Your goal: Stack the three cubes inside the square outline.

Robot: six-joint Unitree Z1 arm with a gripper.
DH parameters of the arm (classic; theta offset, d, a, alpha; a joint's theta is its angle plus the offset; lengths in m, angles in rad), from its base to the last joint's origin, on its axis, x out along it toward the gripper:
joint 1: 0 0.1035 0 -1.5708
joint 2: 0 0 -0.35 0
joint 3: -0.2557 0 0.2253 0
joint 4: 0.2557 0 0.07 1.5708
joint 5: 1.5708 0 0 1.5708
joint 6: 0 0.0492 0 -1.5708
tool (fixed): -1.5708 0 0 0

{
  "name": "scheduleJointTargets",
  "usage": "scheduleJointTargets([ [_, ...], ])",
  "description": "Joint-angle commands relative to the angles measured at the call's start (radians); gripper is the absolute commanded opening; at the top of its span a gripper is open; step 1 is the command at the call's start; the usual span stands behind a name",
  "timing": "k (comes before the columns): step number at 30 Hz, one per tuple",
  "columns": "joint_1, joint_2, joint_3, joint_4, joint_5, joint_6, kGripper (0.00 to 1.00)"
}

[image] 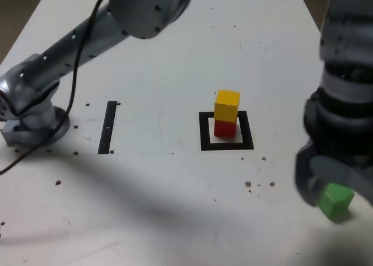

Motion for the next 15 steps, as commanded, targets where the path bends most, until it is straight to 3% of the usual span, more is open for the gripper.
scheduleJointTargets([
  [1, 0.011, 0.023, 0.010, 0.015, -0.003, 0.016, 0.99],
  [15, 0.049, 0.032, 0.117, 0.028, 0.017, 0.040, 0.96],
])
